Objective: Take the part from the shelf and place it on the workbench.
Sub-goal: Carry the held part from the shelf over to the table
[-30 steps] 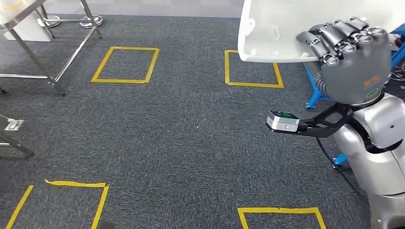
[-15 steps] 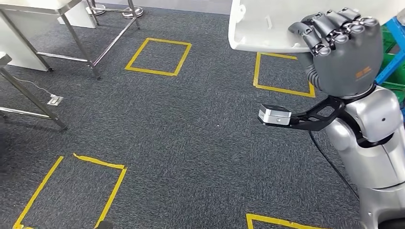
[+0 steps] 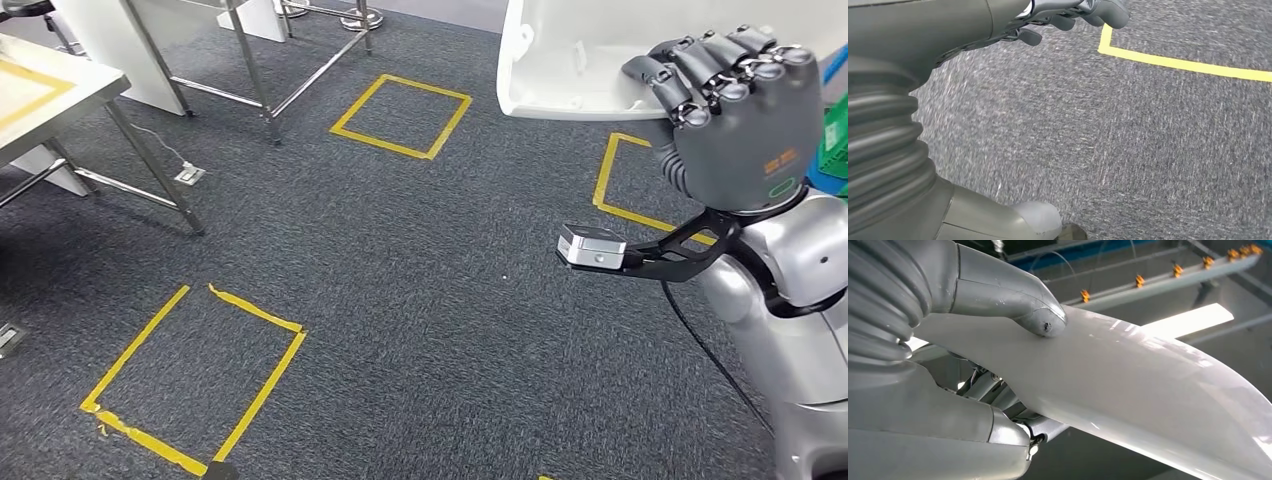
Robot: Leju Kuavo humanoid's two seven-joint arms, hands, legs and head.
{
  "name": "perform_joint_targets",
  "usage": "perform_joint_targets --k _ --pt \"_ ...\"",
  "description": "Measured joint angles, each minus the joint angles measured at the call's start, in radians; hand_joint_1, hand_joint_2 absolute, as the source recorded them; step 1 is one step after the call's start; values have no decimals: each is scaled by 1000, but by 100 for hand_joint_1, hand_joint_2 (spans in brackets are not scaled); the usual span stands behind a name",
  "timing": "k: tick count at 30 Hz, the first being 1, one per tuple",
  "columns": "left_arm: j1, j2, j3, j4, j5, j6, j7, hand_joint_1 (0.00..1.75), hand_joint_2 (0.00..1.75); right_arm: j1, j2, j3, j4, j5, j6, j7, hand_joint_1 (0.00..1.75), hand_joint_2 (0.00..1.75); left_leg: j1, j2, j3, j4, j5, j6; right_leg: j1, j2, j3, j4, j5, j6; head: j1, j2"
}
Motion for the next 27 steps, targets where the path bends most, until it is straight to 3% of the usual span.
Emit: perform_joint_targets --k 2,4,6,8,10,11,12,13,15,16,17,19,20,21,22,24,26,27 --pt "-1 -2 0 0 -7 1 4 0 175 6 -4 -6 -9 3 2 4 175 175 1 -23 -10 2 3 -16 1 18 19 -48 7 -6 0 0" --pt "0 -4 0 0 -14 0 8 0 175 9 -6 -10 -20 6 10 10 175 175 3 -38 -19 -4 10 -30 5 -4 17 -51 13 -21 0 0" --pt "-1 -7 0 0 -21 0 16 0 175 11 -5 -11 -30 9 20 12 175 175 1 4 -35 19 -4 -38 5 -27 19 -59 19 -37 -3 0" --pt "-8 -8 0 0 -28 0 23 0 175 13 -5 -11 -37 11 25 12 175 175 -1 69 -81 120 -62 -42 8 -52 19 -62 21 -48 -7 0" --pt "-13 -8 0 0 -30 1 26 0 175 15 -5 -11 -40 10 26 12 175 175 0 87 -137 248 -119 -44 13 -78 17 -62 21 -53 -8 0" --pt "-12 -8 0 0 -31 0 27 0 175 15 -5 -11 -40 8 29 11 175 175 0 89 -146 276 -125 -43 15 -90 17 -61 20 -53 -8 0" --pt "-11 -8 0 0 -31 0 27 0 175 16 -5 -11 -40 5 31 10 175 175 -1 90 -133 262 -111 -41 17 -103 18 -61 19 -54 -8 0" --pt "-11 -8 0 0 -31 0 27 0 175 16 -5 -12 -40 1 34 10 175 175 -2 98 -100 207 -83 -38 19 -115 20 -61 18 -54 -8 0" --pt "-12 -7 0 0 -31 0 27 0 175 15 -5 -13 -40 -7 37 8 175 175 -13 141 -19 67 -35 -24 22 -140 25 -60 13 -50 -8 0" --pt "-13 -7 0 -1 -31 0 26 0 175 15 -5 -14 -40 -8 37 8 175 175 -18 159 6 21 -25 -16 24 -151 27 -60 11 -47 -8 0" --pt "-14 -7 0 -1 -31 0 26 0 175 14 -5 -15 -40 -9 37 8 175 175 -22 167 15 1 -24 -9 26 -161 29 -61 10 -43 -8 0" --pt "-12 -7 0 -1 -31 -1 26 0 175 12 -4 -15 -41 -9 37 7 175 175 -23 145 14 -6 -20 2 27 -183 35 -65 9 -33 -8 0" --pt "-10 -7 0 -1 -31 -2 26 0 175 11 -4 -15 -41 -9 37 7 175 175 -21 131 18 -12 -17 7 26 -180 38 -63 5 -27 -7 0" --pt "-10 -8 0 -1 -31 -4 26 0 175 9 -3 -15 -42 -9 37 6 175 175 -17 119 22 -19 -12 12 24 -160 36 -49 -6 -22 -7 0" --pt "-12 -9 0 -2 -31 -5 26 0 175 7 -2 -14 -43 -9 37 6 175 175 -12 107 27 -25 -8 16 22 -129 23 -16 -27 -16 -5 0" --pt "-15 -10 1 -2 -31 -7 26 0 175 8 -1 -13 -43 -6 37 4 175 175 -7 83 26 -27 -5 21 17 -65 -37 107 -84 -7 -2 0" --pt "-14 -10 2 -2 -31 -7 26 0 175 12 -1 -11 -43 -1 38 3 175 175 -6 55 23 -24 -5 21 14 -50 -94 205 -109 -2 0 0" --pt "-13 -11 2 -1 -31 -7 26 0 175 12 -1 -10 -43 0 38 3 175 175 -5 40 22 -20 -5 20 12 -49 -98 204 -94 0 0 0"
